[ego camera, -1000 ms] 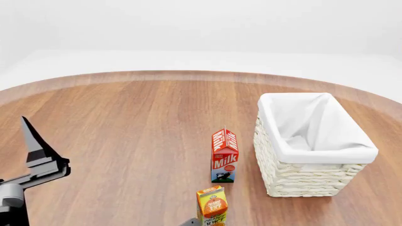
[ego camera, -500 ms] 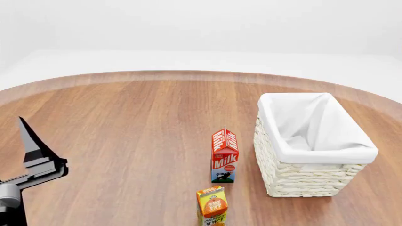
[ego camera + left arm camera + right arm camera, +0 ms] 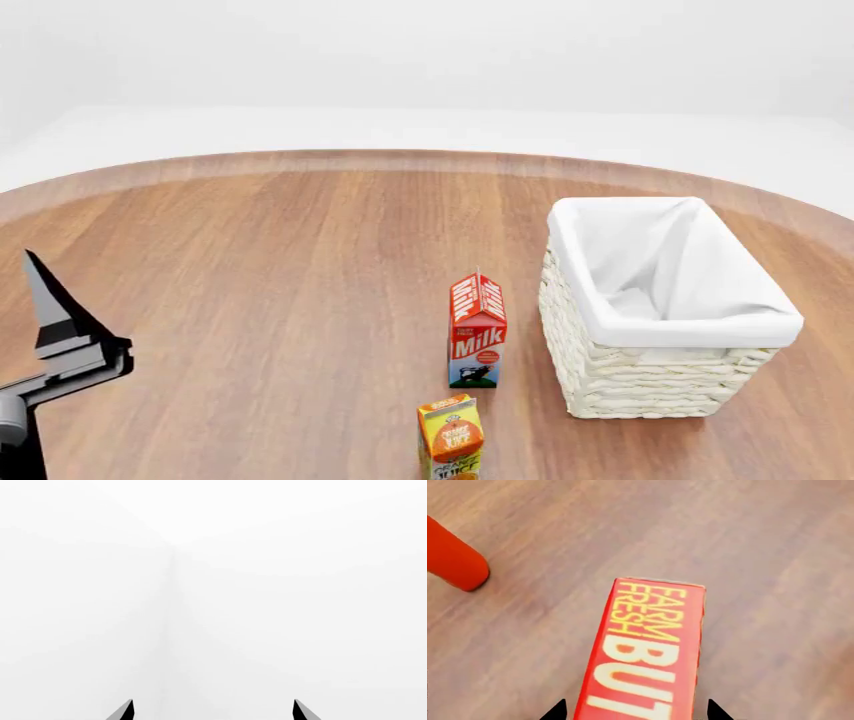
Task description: Pick up the cream cheese box and the butter, and put them in the basket.
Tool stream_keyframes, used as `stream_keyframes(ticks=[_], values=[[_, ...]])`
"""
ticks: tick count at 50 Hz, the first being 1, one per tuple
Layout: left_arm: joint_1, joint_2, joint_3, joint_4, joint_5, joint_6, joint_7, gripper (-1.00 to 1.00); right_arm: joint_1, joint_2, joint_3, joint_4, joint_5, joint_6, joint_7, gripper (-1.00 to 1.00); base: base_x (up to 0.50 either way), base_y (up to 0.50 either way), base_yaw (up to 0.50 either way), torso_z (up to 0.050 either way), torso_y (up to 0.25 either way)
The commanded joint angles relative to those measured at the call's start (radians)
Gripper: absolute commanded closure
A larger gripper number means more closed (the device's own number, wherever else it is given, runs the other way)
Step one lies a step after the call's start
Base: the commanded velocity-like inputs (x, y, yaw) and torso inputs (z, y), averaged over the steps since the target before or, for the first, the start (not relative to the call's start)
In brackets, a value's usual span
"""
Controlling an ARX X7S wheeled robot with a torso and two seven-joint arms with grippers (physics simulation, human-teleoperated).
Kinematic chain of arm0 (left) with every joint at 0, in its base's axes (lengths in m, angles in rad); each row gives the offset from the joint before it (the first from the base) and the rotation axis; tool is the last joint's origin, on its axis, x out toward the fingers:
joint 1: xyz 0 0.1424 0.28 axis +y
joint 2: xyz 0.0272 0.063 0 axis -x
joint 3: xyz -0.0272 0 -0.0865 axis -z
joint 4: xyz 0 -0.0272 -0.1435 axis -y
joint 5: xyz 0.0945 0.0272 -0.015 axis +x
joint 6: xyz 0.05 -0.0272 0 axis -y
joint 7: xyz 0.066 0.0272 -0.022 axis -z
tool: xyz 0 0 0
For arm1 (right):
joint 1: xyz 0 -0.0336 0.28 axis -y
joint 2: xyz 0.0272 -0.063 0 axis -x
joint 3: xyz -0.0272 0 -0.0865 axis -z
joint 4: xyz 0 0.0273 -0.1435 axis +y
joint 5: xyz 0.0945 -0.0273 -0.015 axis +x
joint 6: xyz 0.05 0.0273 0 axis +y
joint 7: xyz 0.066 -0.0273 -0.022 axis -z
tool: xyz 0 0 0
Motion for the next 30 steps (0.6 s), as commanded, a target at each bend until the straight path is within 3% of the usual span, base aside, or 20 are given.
stream_keyframes(ticks=[1,25,26,30], values=[[0.006,0.013,-0.034,-0.003,0.001,-0.001,0.014,-1.0,0.007,-0.011,-0.024,-0.008,-0.021,0.003,-0.017,-1.0,0.0,0.0,0.0,0.0,0.0],[-0.003,0.015,-0.019,-0.014,0.006,0.0,0.017,-1.0,-0.036,-0.006,0.024,0.083,0.04,-0.042,-0.041,-1.0,0.0,0.0,0.0,0.0,0.0],[-0.003,0.015,-0.019,-0.014,0.007,0.0,0.017,-1.0,-0.035,-0.005,0.018,0.083,0.035,-0.042,-0.041,1.0,0.0,0.0,0.0,0.0,0.0],[-0.001,0.015,-0.022,-0.015,0.005,0.003,0.016,-1.0,-0.012,0.009,-0.046,0.052,-0.033,-0.073,-0.06,1.0,0.0,0.0,0.0,0.0,0.0]])
